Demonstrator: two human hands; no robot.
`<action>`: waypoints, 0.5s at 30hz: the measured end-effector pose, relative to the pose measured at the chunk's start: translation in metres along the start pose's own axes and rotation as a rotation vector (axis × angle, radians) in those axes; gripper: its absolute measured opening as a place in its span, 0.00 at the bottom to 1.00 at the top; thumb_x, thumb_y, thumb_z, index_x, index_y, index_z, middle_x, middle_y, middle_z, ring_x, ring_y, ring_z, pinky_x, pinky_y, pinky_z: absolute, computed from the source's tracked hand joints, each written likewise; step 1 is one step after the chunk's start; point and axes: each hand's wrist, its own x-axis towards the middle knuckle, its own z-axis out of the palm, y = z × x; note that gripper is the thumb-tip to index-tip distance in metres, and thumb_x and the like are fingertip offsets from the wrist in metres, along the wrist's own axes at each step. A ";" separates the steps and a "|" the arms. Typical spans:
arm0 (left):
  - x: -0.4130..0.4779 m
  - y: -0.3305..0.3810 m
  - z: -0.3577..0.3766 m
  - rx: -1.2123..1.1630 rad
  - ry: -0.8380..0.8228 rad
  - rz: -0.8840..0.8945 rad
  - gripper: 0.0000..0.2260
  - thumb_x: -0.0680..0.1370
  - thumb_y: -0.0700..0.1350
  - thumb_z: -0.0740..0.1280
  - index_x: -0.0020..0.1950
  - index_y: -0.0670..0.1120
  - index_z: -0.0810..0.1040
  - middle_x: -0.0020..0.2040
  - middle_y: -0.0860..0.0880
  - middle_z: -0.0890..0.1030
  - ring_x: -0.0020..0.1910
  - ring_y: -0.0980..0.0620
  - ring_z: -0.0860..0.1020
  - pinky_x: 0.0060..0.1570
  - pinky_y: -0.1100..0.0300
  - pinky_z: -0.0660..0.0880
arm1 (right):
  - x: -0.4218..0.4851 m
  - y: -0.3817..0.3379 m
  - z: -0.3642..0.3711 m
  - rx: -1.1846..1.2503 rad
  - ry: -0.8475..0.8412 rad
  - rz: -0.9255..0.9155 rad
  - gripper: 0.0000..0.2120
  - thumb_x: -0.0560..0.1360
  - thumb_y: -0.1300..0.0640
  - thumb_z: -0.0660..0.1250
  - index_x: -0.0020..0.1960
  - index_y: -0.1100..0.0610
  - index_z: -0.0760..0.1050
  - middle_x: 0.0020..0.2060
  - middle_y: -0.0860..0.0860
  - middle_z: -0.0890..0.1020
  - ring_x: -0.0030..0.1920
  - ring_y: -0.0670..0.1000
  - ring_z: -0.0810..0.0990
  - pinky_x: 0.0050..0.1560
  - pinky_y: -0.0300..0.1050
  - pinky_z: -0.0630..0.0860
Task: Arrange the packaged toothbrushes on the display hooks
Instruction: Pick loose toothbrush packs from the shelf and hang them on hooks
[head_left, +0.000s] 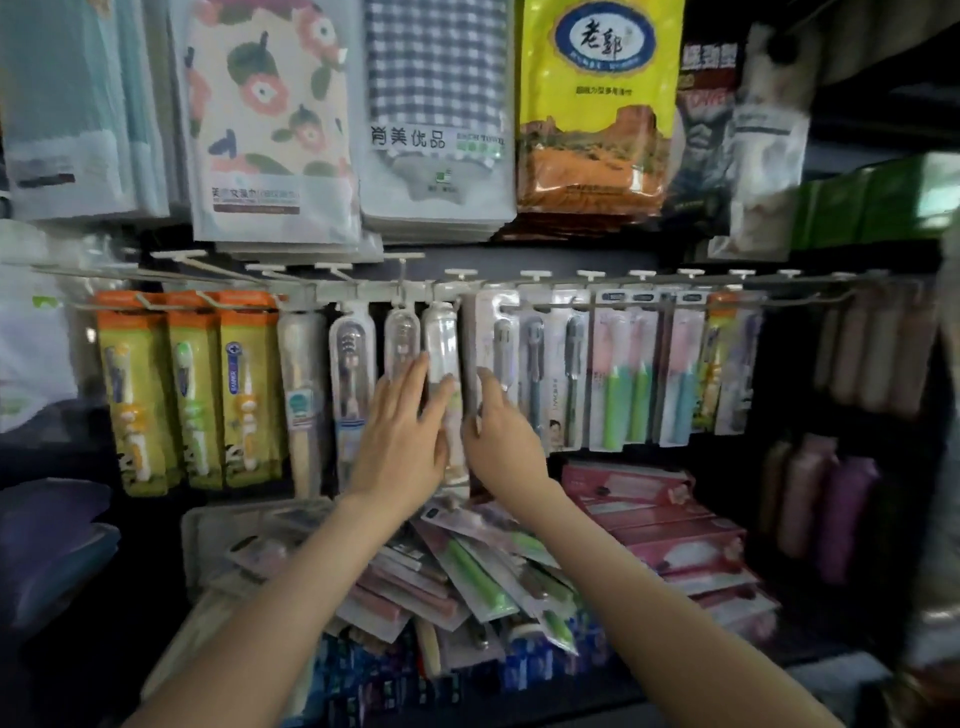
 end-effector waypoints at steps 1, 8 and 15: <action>0.008 0.017 0.005 -0.017 0.003 0.023 0.28 0.71 0.38 0.70 0.71 0.41 0.68 0.73 0.37 0.63 0.73 0.38 0.61 0.71 0.44 0.56 | -0.007 0.015 -0.013 0.001 0.035 0.003 0.27 0.80 0.59 0.56 0.76 0.58 0.52 0.66 0.59 0.71 0.49 0.61 0.79 0.39 0.50 0.75; 0.072 0.167 0.066 -0.111 -0.020 0.149 0.29 0.72 0.41 0.70 0.72 0.44 0.67 0.74 0.39 0.63 0.73 0.40 0.63 0.70 0.48 0.53 | -0.031 0.175 -0.109 -0.081 0.152 0.217 0.27 0.79 0.58 0.57 0.75 0.58 0.53 0.71 0.55 0.66 0.62 0.58 0.74 0.46 0.48 0.72; 0.123 0.270 0.153 -0.081 -0.070 0.145 0.33 0.71 0.45 0.71 0.75 0.46 0.63 0.75 0.39 0.58 0.75 0.40 0.56 0.71 0.44 0.51 | -0.013 0.314 -0.165 -0.090 0.207 0.330 0.23 0.78 0.61 0.59 0.72 0.60 0.59 0.65 0.58 0.69 0.66 0.58 0.68 0.57 0.51 0.72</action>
